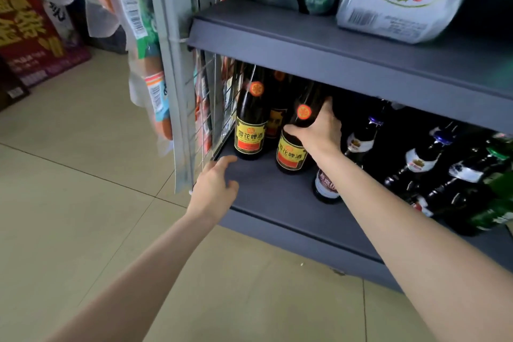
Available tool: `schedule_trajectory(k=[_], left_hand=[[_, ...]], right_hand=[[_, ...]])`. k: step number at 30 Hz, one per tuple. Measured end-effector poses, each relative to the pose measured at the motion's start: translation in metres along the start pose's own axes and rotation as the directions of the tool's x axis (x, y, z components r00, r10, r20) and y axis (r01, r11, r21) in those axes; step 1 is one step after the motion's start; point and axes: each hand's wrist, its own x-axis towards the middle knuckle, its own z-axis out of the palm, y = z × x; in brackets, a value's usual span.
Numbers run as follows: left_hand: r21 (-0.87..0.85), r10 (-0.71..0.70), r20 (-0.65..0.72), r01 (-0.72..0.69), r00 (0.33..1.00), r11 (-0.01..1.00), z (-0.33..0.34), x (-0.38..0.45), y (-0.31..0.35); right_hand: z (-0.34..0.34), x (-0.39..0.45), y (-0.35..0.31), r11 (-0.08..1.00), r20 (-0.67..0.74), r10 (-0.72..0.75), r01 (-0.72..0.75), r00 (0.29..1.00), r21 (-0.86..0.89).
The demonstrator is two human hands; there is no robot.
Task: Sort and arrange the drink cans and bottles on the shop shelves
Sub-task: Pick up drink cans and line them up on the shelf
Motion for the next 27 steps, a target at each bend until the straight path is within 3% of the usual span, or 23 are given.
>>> schedule_trajectory(k=[8,13,17,21,27], left_hand=[[-0.086,0.018,-0.017,-0.019,1.000,0.996,0.026,0.015,0.000],[-0.073,0.015,-0.021,-0.017,1.000,0.997,0.027,0.010,-0.013],[-0.056,0.040,-0.035,-0.042,0.999,0.998,0.025,0.007,-0.023],[-0.050,0.021,-0.049,-0.023,0.999,0.998,0.028,0.006,-0.032],[-0.043,0.030,-0.041,-0.032,0.999,0.999,0.034,0.008,-0.038]], right_hand=[[0.027,0.011,0.012,0.992,-0.229,0.064,-0.036,0.971,0.125],[0.060,-0.011,0.035,0.966,-0.227,0.120,-0.061,0.967,0.252],[0.086,-0.023,0.047,0.962,-0.232,0.241,-0.201,0.942,0.183],[0.094,-0.010,0.046,0.973,-0.289,0.228,-0.212,0.930,0.087],[0.101,0.022,0.045,0.969,-0.308,0.245,-0.228,0.919,0.093]])
